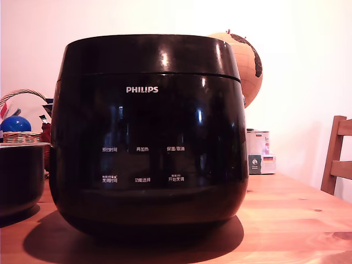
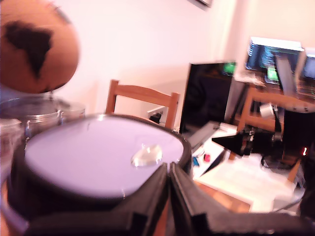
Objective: Open the rice cooker by pressing the large metal button on the top of its lid with medium force
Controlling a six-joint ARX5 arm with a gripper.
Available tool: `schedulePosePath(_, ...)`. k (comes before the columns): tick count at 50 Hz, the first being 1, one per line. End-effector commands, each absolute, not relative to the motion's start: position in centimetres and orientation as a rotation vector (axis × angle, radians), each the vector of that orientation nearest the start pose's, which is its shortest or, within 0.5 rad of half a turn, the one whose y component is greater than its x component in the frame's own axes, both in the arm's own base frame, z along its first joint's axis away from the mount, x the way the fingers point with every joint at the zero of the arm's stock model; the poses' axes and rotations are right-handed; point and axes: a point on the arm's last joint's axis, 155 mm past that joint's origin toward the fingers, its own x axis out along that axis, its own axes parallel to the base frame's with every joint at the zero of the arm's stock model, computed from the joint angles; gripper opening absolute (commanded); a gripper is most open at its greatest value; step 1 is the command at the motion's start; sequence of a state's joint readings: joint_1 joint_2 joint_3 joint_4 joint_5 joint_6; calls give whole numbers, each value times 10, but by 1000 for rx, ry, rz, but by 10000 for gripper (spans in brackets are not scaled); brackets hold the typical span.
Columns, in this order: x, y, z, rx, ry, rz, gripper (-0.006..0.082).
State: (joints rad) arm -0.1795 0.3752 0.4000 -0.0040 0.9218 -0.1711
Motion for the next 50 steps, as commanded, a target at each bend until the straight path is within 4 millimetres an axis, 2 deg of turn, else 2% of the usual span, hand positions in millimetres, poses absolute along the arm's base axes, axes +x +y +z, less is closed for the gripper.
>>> schedulePosePath(1,173,-185,267,-92,72,-1118,-21)
schedulePosePath(7,182,-198,271,-43,83,-1143,-21)
schedulePosePath(20,203,-242,262,62,128,-1188,-21)
schedulePosePath(30,221,-271,244,123,170,-1172,-21)
schedulePosePath(40,232,-284,228,141,193,-1157,-21)
schedulePosePath(50,240,-287,214,156,236,-1123,-21)
